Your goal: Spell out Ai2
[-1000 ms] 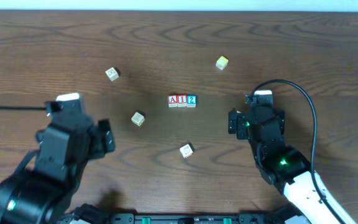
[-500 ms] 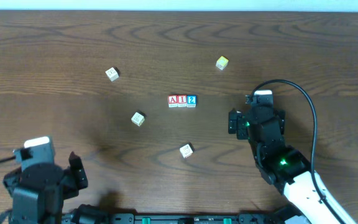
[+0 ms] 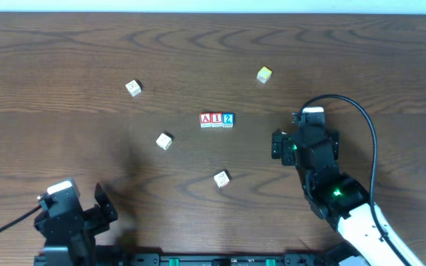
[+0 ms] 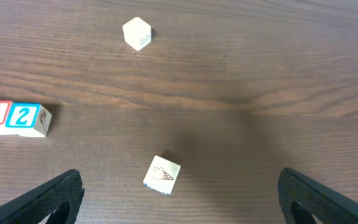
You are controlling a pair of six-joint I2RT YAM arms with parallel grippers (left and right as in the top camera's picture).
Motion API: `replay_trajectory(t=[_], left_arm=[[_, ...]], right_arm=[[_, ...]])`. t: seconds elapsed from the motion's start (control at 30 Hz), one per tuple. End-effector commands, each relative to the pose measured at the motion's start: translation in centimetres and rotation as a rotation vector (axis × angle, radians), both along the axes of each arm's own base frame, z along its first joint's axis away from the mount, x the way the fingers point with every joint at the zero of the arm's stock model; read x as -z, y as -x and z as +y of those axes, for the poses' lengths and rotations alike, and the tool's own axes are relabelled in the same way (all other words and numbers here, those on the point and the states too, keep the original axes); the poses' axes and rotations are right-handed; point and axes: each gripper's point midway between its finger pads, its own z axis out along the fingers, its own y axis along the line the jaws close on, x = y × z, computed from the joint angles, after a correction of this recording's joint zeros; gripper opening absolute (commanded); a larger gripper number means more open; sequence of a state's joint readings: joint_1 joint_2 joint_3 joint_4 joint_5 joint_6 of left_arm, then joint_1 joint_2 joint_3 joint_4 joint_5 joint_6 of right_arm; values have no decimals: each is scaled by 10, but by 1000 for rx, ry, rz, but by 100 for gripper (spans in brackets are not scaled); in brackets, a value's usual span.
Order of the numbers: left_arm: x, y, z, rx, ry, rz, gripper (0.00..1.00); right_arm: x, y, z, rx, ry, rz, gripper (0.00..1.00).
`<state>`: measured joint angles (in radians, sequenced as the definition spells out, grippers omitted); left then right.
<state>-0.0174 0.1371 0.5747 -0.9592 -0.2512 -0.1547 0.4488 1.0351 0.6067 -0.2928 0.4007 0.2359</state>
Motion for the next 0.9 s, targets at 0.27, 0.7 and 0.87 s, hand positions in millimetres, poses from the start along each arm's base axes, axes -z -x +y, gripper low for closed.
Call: replay_trajectory(t=[0.27,0.7,0.87], left_arm=[[36,-15,2,-8,-7,-26,95],[72,-29,2,-9,-3,-29,95],[73,-29,2,-9,-4,-26,95]], right_arm=[[-3,-2,-4,15,10,-8,99],[-3,-2,-4,15,10,-8,99],[-3,-2,-4,15,10,-8,99]])
